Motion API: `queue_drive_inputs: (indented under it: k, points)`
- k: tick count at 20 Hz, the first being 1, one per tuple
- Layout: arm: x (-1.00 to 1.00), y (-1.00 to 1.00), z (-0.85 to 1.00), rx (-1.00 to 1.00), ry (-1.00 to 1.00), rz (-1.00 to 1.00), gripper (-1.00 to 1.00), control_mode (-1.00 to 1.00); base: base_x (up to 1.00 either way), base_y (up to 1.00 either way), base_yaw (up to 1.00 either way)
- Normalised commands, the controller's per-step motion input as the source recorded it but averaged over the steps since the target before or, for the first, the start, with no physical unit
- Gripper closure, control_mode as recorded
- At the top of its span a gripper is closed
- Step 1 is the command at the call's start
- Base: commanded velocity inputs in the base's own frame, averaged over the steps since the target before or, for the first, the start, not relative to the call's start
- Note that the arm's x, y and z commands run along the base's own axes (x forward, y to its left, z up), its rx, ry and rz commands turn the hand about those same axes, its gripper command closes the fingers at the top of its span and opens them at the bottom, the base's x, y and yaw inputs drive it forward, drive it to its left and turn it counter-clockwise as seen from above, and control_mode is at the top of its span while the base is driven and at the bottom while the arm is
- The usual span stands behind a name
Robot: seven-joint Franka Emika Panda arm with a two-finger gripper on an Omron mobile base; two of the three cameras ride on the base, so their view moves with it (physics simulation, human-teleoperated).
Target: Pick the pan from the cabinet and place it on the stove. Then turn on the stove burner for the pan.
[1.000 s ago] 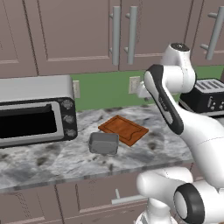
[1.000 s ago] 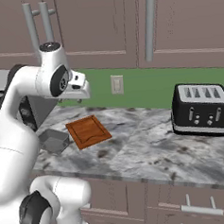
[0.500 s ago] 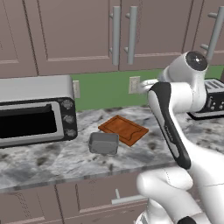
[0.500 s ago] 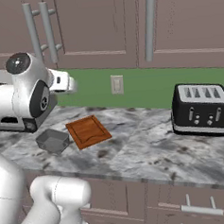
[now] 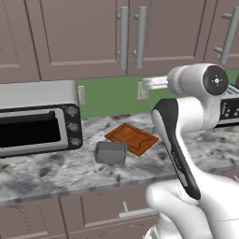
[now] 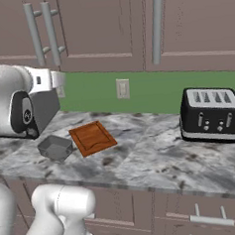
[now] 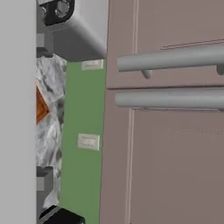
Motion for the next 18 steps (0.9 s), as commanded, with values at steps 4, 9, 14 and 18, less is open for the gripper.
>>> queue_drive_inputs:
  k: [4,9,14,18]
  points:
    - [-0.01,0.06,0.58,0.00,-0.25,-0.04,-1.00,-1.00,0.00,0.00,0.00]
    - [0.05,0.08,0.42,0.01,-0.23,-0.01,-1.00,-1.00,0.00,0.00,0.00]
    - [0.31,0.05,0.06,0.00,-0.16,0.00,-1.00,-1.00,0.00,0.00,0.00]
    - [0.44,0.06,0.00,0.00,-0.11,0.00,-1.00,-1.00,0.00,0.00,0.00]
